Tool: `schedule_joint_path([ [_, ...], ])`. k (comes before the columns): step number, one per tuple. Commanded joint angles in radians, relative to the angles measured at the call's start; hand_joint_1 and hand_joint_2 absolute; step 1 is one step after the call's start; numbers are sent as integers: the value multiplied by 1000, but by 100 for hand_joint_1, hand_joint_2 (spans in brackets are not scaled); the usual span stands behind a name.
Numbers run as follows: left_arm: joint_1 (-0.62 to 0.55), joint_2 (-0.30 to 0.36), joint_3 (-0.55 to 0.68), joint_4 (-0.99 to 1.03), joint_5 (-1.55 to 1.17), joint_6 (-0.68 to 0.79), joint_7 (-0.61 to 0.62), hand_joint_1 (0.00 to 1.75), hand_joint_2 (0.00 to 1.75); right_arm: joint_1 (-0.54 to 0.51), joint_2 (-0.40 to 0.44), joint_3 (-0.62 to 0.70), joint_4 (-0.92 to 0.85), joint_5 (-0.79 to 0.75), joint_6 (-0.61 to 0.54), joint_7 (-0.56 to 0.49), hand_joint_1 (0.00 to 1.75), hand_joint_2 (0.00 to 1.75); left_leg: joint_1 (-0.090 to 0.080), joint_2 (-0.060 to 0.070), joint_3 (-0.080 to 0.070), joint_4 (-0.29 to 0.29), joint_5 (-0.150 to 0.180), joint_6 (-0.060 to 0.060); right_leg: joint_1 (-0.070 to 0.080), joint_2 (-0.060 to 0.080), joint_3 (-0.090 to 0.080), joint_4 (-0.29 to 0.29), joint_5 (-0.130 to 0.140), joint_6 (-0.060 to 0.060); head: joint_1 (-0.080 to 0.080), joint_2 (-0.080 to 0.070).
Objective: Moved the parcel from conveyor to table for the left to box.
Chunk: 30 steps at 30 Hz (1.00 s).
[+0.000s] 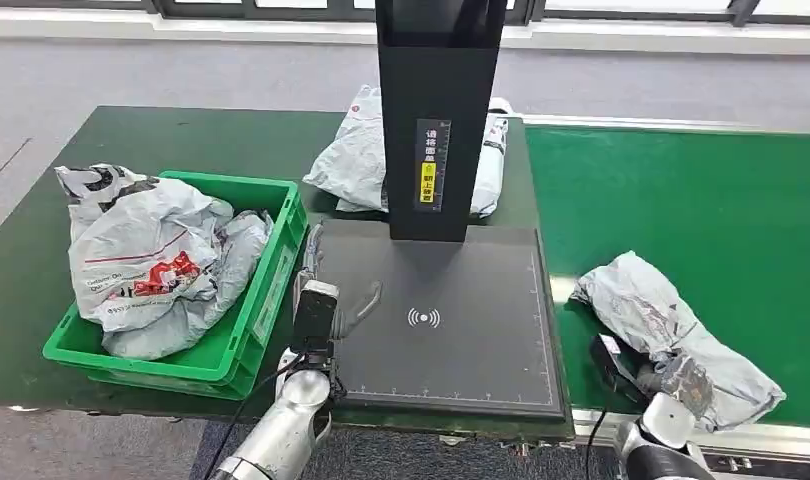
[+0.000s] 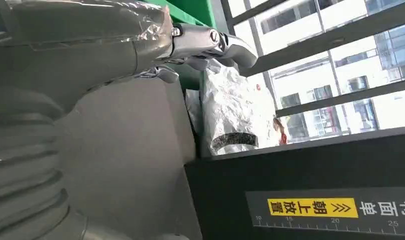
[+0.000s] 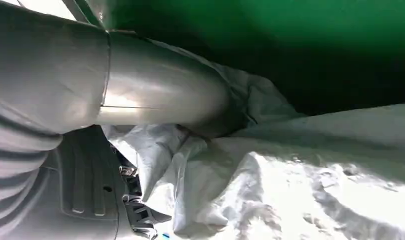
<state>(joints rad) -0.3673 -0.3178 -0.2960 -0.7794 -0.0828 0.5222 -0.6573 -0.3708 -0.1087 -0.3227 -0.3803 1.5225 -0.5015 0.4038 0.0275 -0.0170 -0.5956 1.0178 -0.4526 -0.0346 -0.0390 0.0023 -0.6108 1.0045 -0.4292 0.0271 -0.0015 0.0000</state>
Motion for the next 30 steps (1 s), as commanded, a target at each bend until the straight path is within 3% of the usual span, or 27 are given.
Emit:
schedule_joint_path([
  [1,7,25,71,-10,-4,42,-18,0,175,-51,188,-131,-252,-305,-197,-576,175,175,-1,10,1,-1,-1,2,0,8,-3,0,2,-3,0,0],
  [2,7,24,78,-11,-9,46,-19,0,175,-65,207,-126,-240,-454,-195,-688,175,175,-1,12,1,-1,-1,2,0,10,-2,0,2,-4,0,0],
  [3,8,22,87,-11,-12,48,-21,0,175,-35,236,-69,-323,-521,-196,-747,175,175,-1,10,-7,0,-1,1,0,9,-4,1,2,-3,0,0],
  [4,3,21,94,-9,-16,50,-22,0,175,0,262,-11,-415,-606,-168,-796,175,175,-1,16,-5,-2,-2,1,0,15,-4,1,3,-5,0,0],
  [5,-2,20,99,-6,-19,49,-20,0,175,35,281,41,-497,-652,-145,-806,175,175,0,9,-8,-1,-1,0,0,8,-3,1,1,-3,0,0],
  [7,-19,17,110,4,-30,50,-17,0,175,142,298,209,-714,-750,-86,-815,175,175,1,9,3,-4,-1,0,2,8,-3,-2,1,-6,0,0],
  [8,-24,16,113,7,-38,52,-17,0,175,181,293,278,-780,-765,-57,-793,175,175,1,7,1,-2,1,-2,2,5,-5,0,1,-5,0,0],
  [9,-26,17,110,4,-55,59,-22,0,175,265,283,421,-885,-719,95,-752,175,175,1,3,0,-1,2,-2,2,2,-5,1,1,-4,0,0],
  [10,-25,16,110,0,-58,53,-18,0,175,305,290,481,-912,-671,86,-699,175,175,1,1,0,-2,2,-2,2,0,-4,1,0,-5,0,0],
  [14,-15,11,103,-9,-68,52,-14,0,175,338,286,543,-888,-686,38,-686,175,175,2,2,1,-2,1,-2,3,1,-2,0,-1,-6,0,0],
  [18,-14,11,100,-10,-70,47,-14,0,175,325,271,556,-882,-684,73,-689,175,175,1,1,0,-2,0,-3,2,2,-5,1,-2,-6,0,0],
  [24,-35,8,80,5,-91,20,15,0,175,312,248,617,-768,-586,339,-549,175,175,2,3,0,-2,0,-2,3,2,-4,0,-1,-6,0,0],
  [27,-42,5,73,14,-93,20,20,0,175,310,238,653,-682,-542,343,-524,126,175,1,1,2,-4,0,-2,2,1,-2,-1,-1,-7,0,0],
  [28,-42,5,70,16,-92,20,22,0,175,311,233,661,-663,-539,342,-516,47,175,2,1,3,-5,1,-2,3,0,-1,-2,-1,-7,0,0],
  [29,-42,5,68,17,-91,21,23,0,175,313,224,669,-652,-531,341,-504,0,175,2,1,2,-4,0,-2,3,0,-1,-2,-2,-6,0,0],
  [30,-42,6,69,18,-88,23,22,0,175,312,217,676,-644,-531,342,-498,0,175,2,1,4,-5,0,-2,3,0,0,-3,-1,-7,0,0],
])
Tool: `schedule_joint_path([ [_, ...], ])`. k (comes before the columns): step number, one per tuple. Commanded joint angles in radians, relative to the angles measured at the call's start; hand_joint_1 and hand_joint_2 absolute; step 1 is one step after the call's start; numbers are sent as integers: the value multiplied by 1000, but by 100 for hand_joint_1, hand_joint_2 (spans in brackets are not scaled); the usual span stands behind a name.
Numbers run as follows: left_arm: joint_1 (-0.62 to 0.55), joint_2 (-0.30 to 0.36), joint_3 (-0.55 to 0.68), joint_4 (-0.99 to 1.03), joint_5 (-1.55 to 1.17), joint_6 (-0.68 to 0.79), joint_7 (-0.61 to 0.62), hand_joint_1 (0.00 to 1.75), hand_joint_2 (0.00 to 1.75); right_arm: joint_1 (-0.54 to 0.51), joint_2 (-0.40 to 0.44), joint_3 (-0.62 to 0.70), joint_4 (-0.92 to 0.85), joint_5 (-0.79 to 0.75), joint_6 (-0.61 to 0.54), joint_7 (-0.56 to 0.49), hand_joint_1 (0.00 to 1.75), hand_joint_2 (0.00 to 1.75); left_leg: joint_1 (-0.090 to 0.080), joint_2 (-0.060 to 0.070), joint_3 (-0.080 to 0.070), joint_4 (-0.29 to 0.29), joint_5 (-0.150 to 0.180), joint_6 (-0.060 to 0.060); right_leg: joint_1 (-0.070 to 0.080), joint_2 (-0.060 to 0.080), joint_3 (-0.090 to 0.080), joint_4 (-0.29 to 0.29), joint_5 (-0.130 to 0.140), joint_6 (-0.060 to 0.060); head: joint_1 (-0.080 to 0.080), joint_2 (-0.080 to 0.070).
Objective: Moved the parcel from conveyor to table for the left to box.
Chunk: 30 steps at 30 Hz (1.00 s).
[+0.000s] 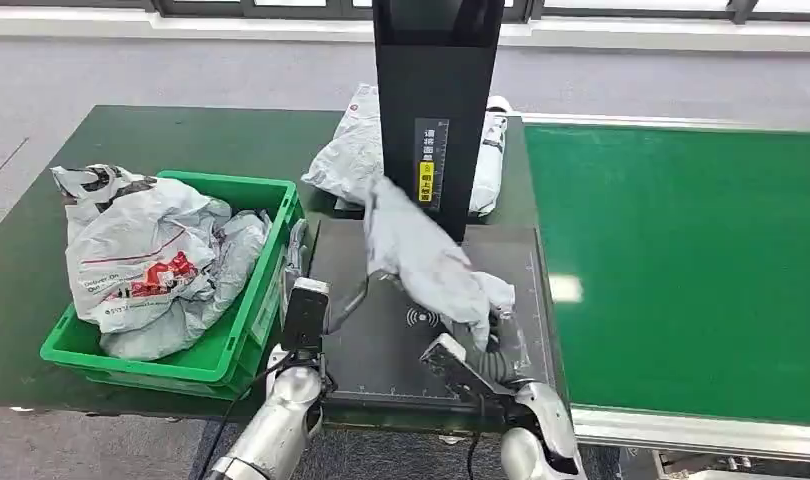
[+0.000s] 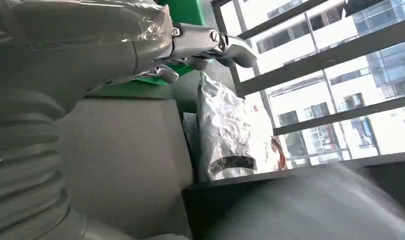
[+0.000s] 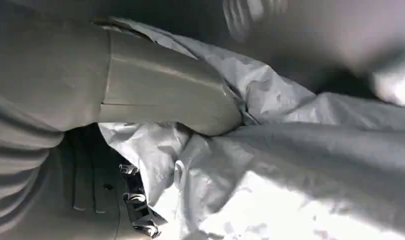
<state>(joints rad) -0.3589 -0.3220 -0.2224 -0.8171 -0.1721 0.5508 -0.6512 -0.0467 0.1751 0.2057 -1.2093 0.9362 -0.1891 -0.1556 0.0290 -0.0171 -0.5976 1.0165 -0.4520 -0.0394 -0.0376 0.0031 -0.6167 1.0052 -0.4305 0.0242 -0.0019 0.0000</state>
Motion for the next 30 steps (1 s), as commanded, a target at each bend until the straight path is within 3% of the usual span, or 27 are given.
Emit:
schedule_joint_path([
  [1,-51,10,-5,56,2,-6,16,0,175,-13,-69,147,187,55,29,62,0,175,0,1,4,-2,-1,2,1,-1,4,-2,0,-3,0,0],
  [11,-56,14,-14,67,17,-4,15,0,175,-25,-79,169,230,64,58,119,0,175,0,2,5,-3,0,3,1,0,5,-3,0,-4,0,0],
  [21,-20,16,16,3,87,41,-47,0,175,-7,-85,166,190,56,-16,138,0,175,0,1,7,-3,0,3,1,-1,7,-4,0,-3,0,0],
  [23,27,23,9,-99,104,72,-47,0,175,4,-64,123,126,1,-102,52,0,175,0,1,7,-2,0,2,1,0,7,-3,0,-2,0,0],
  [26,80,27,-5,-235,117,117,-47,0,175,48,-8,26,-96,-197,-217,-151,0,175,-1,3,5,-1,-1,2,0,2,4,0,-1,-2,0,0],
  [30,105,2,35,-337,82,147,-47,0,175,78,28,-34,-186,-379,-286,-291,0,175,-1,3,3,0,-1,2,0,2,2,1,-1,-3,0,0],
])
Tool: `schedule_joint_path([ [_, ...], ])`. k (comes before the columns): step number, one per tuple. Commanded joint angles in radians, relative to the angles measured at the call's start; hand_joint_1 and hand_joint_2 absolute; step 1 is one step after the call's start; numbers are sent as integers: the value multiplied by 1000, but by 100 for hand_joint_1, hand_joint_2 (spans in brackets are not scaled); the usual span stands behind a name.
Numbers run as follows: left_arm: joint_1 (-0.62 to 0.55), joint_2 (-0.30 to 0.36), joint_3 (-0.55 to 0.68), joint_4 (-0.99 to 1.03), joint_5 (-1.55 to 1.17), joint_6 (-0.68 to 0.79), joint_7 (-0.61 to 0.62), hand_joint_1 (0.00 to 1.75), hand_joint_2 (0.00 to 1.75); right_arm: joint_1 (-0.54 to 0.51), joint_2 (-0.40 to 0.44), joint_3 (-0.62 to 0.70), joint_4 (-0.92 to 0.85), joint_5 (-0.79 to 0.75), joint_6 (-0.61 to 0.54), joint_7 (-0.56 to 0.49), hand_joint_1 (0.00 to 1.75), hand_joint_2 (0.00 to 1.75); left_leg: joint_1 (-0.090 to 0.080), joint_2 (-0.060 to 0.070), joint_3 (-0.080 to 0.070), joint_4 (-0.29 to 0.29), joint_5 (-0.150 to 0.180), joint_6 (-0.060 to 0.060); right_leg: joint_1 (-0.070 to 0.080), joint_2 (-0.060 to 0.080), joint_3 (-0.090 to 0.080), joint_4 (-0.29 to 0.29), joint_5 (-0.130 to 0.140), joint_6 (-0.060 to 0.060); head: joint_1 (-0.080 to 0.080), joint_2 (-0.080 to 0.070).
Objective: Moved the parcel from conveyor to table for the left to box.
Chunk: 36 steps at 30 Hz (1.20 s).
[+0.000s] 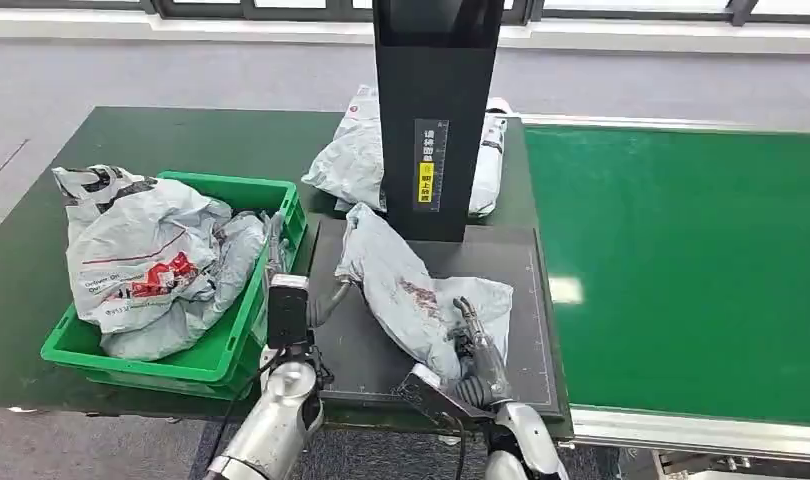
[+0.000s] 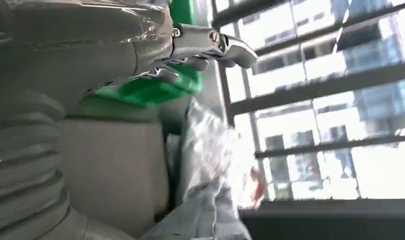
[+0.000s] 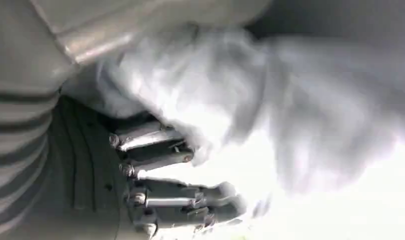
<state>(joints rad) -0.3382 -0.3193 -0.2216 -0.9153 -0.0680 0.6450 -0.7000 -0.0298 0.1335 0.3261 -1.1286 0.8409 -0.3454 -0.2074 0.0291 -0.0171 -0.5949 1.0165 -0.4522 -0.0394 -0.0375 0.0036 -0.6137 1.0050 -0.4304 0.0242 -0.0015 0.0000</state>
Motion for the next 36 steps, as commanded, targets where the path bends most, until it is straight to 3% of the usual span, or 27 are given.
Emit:
schedule_joint_path([
  [1,91,-4,45,-253,-27,53,2,0,175,65,72,-160,-266,-309,-138,-261,0,175,-1,4,1,0,-2,3,0,2,-1,1,-2,-4,0,0],
  [2,100,-7,62,-270,-34,53,2,0,175,72,81,-174,-265,-375,-161,-324,0,175,-1,2,0,-1,-1,2,0,1,-1,0,-1,-2,0,0],
  [6,114,-8,105,-317,-74,53,2,0,175,55,90,-176,-224,-469,-185,-396,0,175,-1,4,3,-2,-2,3,0,2,1,-2,-1,-3,0,0],
  [11,101,31,44,-272,-97,53,2,0,175,28,87,-156,-166,-531,-194,-426,0,175,0,5,3,-3,-2,3,1,3,2,-3,0,-3,0,0],
  [18,101,31,44,-272,-97,53,2,0,175,28,87,-156,-166,-531,-194,-426,0,175,-1,5,4,-4,-1,3,0,2,3,-3,0,-3,0,0],
  [20,30,57,-22,-57,-106,-1,11,0,175,24,78,-146,-161,-542,-196,-430,0,175,-1,4,3,-3,-1,3,0,2,2,-3,0,-3,0,0],
  [24,-59,71,-80,214,-216,-136,159,0,175,10,66,-136,-155,-547,-195,-423,0,175,-1,-1,4,-4,0,3,0,-2,4,-4,0,-3,0,0],
  [28,-104,75,-111,364,-292,-239,225,0,175,2,59,-139,-171,-542,-188,-400,0,175,-1,2,3,-3,0,3,0,-1,2,-3,0,-2,0,0],
  [32,-155,95,-225,487,-468,-357,352,0,175,-11,53,-144,-168,-534,-174,-391,0,175,-1,2,2,-2,0,2,0,0,1,-2,0,-3,0,0],
  [36,-172,78,-248,506,-550,-486,390,0,175,-15,59,-153,-177,-531,-165,-396,0,175,0,2,1,-1,0,2,0,1,-1,-1,0,-2,0,0],
])
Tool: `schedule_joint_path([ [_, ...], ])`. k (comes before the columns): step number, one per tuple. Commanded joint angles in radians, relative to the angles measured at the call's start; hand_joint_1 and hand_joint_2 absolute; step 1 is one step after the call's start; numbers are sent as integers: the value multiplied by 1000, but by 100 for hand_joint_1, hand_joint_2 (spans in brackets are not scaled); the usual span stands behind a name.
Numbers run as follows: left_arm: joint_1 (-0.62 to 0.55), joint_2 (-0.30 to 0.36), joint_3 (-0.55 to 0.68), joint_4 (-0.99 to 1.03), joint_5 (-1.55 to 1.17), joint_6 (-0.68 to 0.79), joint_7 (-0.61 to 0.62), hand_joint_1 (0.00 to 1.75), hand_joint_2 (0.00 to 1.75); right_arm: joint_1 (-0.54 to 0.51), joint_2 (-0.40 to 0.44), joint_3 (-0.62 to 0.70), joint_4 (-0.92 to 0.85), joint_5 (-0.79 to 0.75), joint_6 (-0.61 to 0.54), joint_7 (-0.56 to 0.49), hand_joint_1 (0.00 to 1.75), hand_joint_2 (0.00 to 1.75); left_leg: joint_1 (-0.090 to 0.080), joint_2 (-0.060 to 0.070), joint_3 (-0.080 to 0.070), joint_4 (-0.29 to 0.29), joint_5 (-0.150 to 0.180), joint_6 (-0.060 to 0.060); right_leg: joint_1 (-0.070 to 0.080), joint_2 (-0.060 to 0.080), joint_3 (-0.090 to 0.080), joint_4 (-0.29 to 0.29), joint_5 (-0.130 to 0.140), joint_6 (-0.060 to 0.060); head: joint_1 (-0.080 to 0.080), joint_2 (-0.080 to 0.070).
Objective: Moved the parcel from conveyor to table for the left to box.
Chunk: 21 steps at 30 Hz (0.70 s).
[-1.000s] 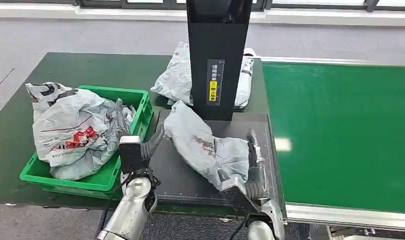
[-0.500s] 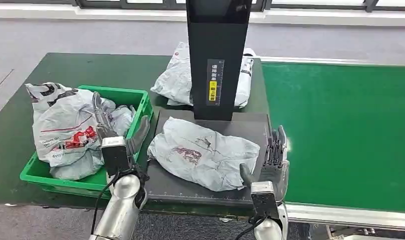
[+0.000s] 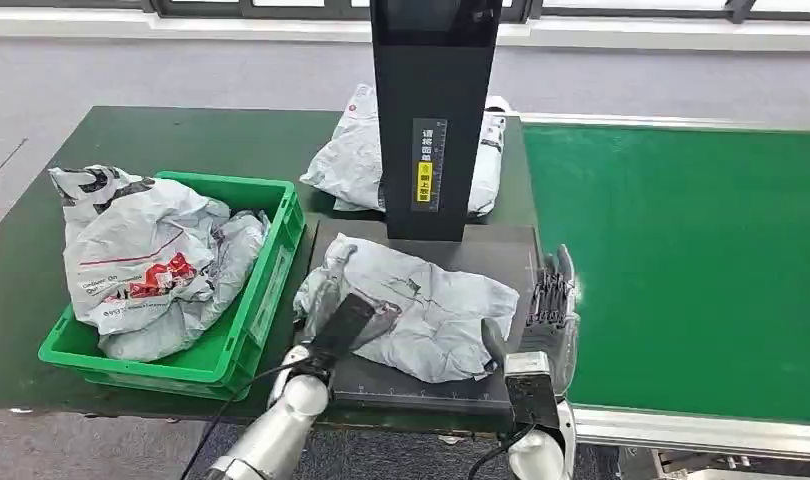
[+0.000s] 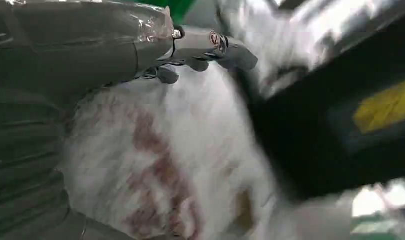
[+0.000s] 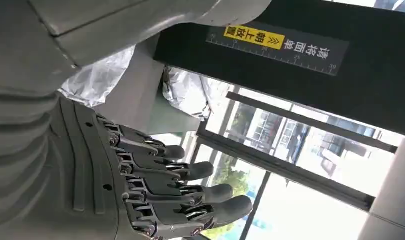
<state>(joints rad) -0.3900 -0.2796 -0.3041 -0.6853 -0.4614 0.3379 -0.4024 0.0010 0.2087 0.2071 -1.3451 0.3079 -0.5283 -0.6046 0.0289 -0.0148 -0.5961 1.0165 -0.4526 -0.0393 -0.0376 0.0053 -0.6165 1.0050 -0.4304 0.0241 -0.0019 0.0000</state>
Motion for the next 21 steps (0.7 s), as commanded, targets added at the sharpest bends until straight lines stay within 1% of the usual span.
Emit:
schedule_joint_path([
  [1,-120,38,-166,276,-157,-178,92,45,175,-45,-17,-34,39,2,17,2,0,175,-1,0,3,-1,0,3,0,-1,3,-1,0,-3,0,0],
  [2,-124,36,-177,276,-182,-198,115,175,175,-40,-16,-33,31,11,16,6,0,175,0,1,4,-2,0,4,1,-1,4,-3,0,-4,0,0],
  [8,-129,40,-185,268,-235,-217,155,175,175,-21,-16,-39,7,33,19,26,0,175,-1,-1,4,-2,0,2,0,-3,6,-2,0,-1,0,0],
  [12,-136,46,-189,247,-321,-200,193,175,175,3,-12,-48,-11,51,32,39,0,175,-1,0,8,-3,0,4,0,-3,10,-3,0,-2,0,0],
  [16,-149,64,-197,228,-449,-190,264,175,175,1,-8,-50,-7,74,50,51,0,175,-1,1,10,-3,-1,4,0,-2,12,-3,0,-2,0,0],
  [17,-148,64,-174,213,-455,-158,266,175,175,3,-3,-56,-14,76,49,51,0,175,0,0,9,-1,-1,3,0,-2,11,-1,-1,-1,0,0],
  [19,-156,64,-171,210,-454,-165,266,175,175,4,-4,-57,-16,76,49,51,0,175,-1,2,11,-4,0,4,0,-1,12,-4,0,-3,0,0],
  [20,-158,68,-157,180,-494,-97,289,175,175,11,5,-69,-36,83,46,55,0,175,-1,1,10,-2,-1,3,0,-1,11,-2,-1,-1,0,0],
  [21,-167,67,-153,177,-492,-102,289,175,175,11,4,-70,-38,84,46,55,0,175,-1,2,10,-3,0,4,0,-1,11,-2,0,-2,0,0],
])
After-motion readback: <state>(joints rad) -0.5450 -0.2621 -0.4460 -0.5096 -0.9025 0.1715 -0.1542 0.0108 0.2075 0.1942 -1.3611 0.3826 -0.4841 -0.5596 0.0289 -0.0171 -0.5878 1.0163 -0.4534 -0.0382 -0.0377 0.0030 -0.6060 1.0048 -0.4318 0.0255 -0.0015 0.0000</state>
